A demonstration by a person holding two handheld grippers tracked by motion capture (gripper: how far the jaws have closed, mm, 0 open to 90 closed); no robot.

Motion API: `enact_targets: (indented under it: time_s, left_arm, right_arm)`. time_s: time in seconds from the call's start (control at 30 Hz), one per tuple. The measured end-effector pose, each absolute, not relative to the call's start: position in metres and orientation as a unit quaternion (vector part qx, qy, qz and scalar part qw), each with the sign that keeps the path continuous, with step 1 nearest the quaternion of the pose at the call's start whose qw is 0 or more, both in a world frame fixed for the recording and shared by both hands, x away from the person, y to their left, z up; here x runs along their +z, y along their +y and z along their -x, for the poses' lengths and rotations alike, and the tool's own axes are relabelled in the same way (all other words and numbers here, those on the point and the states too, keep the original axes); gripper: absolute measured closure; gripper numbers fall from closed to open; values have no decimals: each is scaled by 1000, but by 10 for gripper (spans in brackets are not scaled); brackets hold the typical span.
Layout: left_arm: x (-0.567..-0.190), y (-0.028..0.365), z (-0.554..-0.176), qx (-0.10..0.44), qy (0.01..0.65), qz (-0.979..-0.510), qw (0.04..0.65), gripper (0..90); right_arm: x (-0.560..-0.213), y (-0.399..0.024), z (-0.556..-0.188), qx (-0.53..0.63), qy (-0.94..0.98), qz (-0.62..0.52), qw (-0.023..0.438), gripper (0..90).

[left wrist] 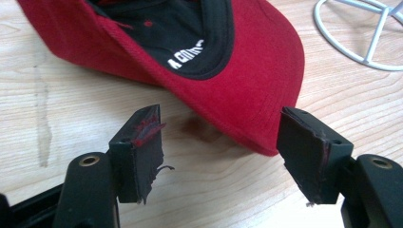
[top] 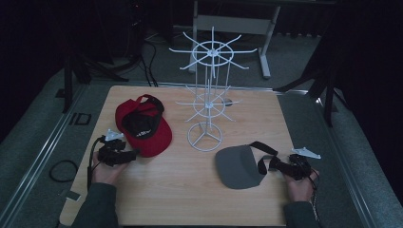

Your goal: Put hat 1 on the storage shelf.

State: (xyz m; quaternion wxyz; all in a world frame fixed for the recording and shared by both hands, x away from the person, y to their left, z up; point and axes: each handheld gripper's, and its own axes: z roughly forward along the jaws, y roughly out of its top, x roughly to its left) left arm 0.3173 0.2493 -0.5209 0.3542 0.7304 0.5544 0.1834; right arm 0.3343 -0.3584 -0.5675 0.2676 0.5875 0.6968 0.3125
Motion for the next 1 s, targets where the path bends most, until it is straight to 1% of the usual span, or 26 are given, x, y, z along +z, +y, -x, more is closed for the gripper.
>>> enact_targets:
  time_s: [0.33, 0.6, 0.77, 1.0]
  left_arm:
    - [-528, 244, -328, 168, 558, -733, 350, 335]
    - [-537, 240, -338, 148, 560, -733, 357, 400]
    - [-543, 237, -341, 135, 557, -735, 361, 409]
    - [-549, 234, -345, 116, 554, -739, 366, 449]
  right_arm:
    - [-568, -358, -334, 313, 698, -587, 267, 324]
    - [-568, -358, -334, 313, 698, -586, 267, 321]
    - [-568, -358, -334, 313, 698, -586, 267, 320]
    - [-568, -358, -334, 313, 699, -586, 267, 318]
